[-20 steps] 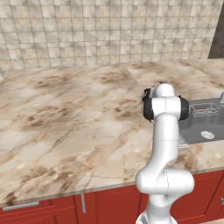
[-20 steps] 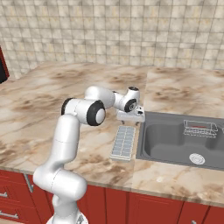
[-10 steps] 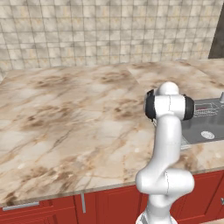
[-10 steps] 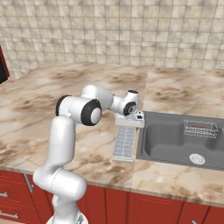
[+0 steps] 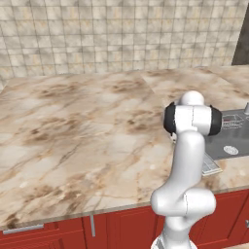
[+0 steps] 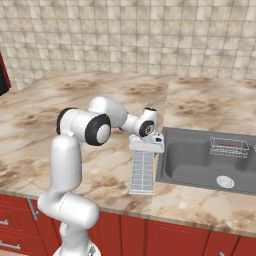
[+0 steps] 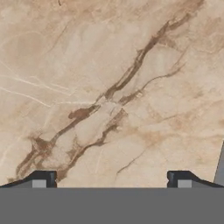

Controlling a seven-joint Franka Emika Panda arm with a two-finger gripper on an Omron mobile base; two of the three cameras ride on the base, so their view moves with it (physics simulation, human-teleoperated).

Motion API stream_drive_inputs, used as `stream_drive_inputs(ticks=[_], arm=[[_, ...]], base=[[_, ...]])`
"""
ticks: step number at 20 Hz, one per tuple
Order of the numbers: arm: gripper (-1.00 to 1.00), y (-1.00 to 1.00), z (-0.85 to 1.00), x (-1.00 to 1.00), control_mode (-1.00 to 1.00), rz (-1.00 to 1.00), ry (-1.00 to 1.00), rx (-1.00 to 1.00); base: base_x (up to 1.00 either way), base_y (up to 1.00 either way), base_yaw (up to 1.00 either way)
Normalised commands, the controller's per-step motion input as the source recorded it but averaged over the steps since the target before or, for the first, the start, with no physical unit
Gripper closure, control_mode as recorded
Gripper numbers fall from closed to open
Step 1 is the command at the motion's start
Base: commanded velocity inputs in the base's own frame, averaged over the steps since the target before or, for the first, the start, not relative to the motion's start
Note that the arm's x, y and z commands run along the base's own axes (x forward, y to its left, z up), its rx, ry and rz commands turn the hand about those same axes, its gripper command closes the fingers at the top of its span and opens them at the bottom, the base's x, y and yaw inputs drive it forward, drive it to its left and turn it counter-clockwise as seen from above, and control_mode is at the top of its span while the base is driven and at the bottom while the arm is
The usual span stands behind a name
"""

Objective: The ice cube tray has been filled with water. Take the tray and place it in the freezer to make ice. Close the freezer door after placing the tray.

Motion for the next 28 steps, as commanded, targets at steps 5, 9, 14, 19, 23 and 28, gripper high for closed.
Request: stream_drive_inputs(ticks=[5, 9, 14, 19, 23, 28], arm=[[-1.0, 0.0, -0.14, -0.68, -1.0, 0.0, 0.06, 0.0], [-1.0, 0.0, -0.09, -0.66, -1.0, 0.0, 0.05, 0.0], [-1.0, 0.0, -0.06, -0.68, -1.0, 0.0, 0.06, 0.0], [-1.0, 0.0, -0.04, -0.66, -1.0, 0.0, 0.05, 0.0], [-1.0, 0.0, 0.02, -0.2, -1.0, 0.0, 0.0, 0.0], [-1.0, 0.0, 0.38, 0.1, -1.0, 0.0, -0.08, 0.0]], base=[[0.0, 0.0, 0.0], [0.0, 0.0, 0.0], [0.0, 0.0, 0.0], [0.0, 0.0, 0.0], [0.0, 0.0, 0.0], [0.0, 0.0, 0.0]])
